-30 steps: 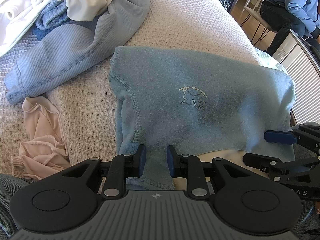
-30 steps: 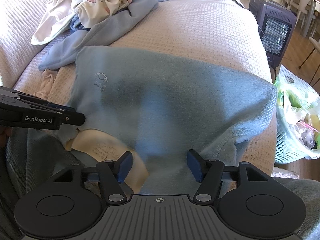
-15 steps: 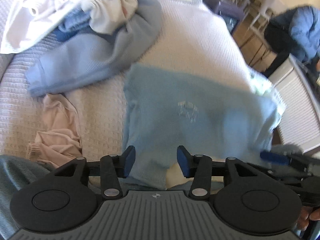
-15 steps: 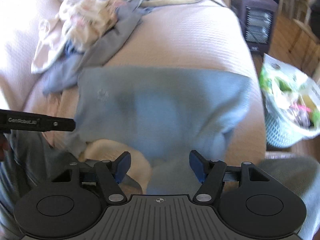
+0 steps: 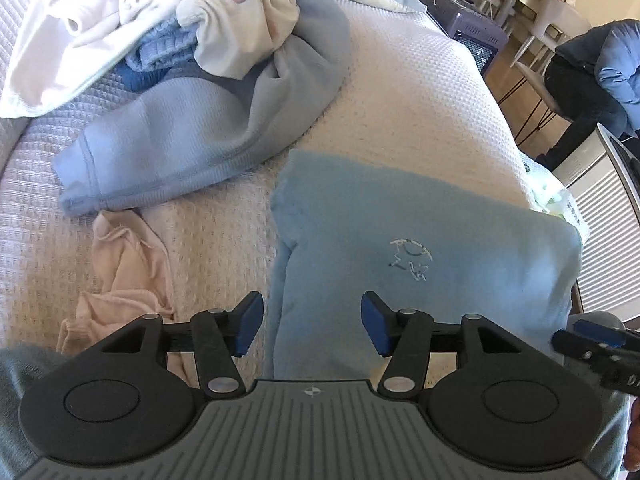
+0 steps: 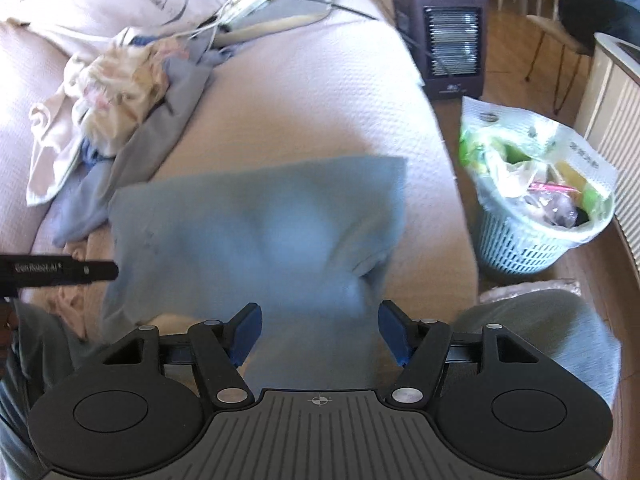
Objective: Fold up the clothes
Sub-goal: 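Open both grippers and lift them off the folded shirt, then close both grippers on the edge of the folded blue shirt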
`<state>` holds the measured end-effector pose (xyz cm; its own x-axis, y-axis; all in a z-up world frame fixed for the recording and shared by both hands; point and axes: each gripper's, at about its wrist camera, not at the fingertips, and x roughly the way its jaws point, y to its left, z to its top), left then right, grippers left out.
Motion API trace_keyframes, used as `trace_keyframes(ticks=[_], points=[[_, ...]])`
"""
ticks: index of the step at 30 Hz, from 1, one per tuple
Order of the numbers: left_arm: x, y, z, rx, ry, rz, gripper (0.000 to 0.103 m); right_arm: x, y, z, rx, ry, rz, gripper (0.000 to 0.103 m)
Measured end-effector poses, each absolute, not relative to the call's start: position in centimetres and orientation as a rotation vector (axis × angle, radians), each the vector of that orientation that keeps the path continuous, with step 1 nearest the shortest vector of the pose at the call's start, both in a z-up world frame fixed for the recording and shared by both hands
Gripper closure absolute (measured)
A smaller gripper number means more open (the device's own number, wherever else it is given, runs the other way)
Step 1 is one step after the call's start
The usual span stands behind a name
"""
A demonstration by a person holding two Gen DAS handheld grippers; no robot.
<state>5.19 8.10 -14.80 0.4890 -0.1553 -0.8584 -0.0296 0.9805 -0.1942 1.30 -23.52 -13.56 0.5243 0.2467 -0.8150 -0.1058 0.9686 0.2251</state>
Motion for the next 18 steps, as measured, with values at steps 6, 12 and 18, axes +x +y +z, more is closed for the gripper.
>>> trace_keyframes(ticks=[6,12,18], points=[[6.5,7.8,-17.3,-0.168,1.107,-0.064,0.048,3.1,-25.1,-15.2,0.231,1.052,0.17,0.037],[6.4,8.0,-17.9,-0.175,1.093,-0.07,0.047,4.2,-24.0,-16.1,0.189,1.072,0.205,0.037],[5.9,7.6,-18.0,-0.15,1.072,-0.073,0.051,5.0,-22.9,-17.3,0.139,1.082,0.213,0.036]])
